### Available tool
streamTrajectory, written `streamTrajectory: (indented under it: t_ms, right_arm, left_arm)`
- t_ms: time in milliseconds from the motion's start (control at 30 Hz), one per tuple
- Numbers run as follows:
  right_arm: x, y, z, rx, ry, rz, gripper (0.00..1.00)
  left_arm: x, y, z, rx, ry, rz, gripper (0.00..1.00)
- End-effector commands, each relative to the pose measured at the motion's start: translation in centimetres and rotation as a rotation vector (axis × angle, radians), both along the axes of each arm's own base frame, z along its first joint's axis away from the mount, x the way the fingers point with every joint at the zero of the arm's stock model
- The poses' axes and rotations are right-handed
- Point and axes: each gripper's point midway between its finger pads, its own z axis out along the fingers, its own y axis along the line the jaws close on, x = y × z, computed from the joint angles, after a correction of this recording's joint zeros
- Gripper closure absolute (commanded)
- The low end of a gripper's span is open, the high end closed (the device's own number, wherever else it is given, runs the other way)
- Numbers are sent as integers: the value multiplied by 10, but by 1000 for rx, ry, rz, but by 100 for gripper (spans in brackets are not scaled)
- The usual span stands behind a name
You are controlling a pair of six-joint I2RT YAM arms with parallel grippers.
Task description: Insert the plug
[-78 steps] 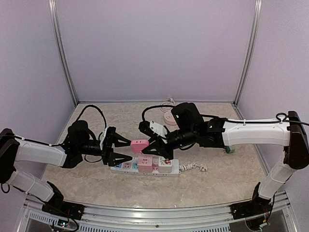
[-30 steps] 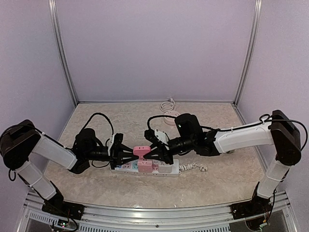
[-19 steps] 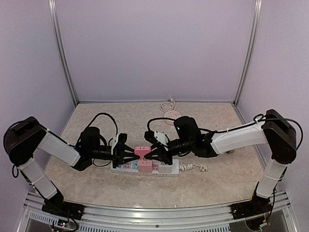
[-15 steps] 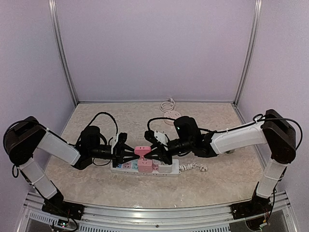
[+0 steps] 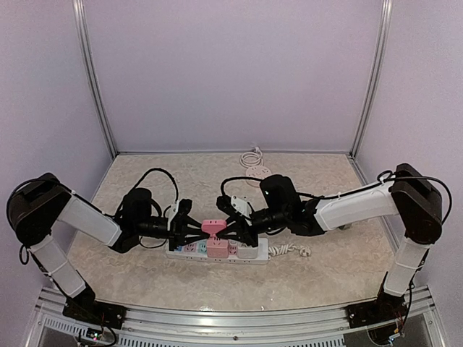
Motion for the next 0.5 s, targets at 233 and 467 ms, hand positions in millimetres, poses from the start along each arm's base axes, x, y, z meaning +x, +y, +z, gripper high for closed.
streamTrajectory:
  t_ms: [233,467]
  right_arm:
    - [-1,0,-23,-31,100,-34,100]
    - [-3,-6,-28,-38,104,-51,100]
  left_arm:
    - [10,-12,9,-6,-86,11,100]
    - [14,-14,1,21,-81,20,100]
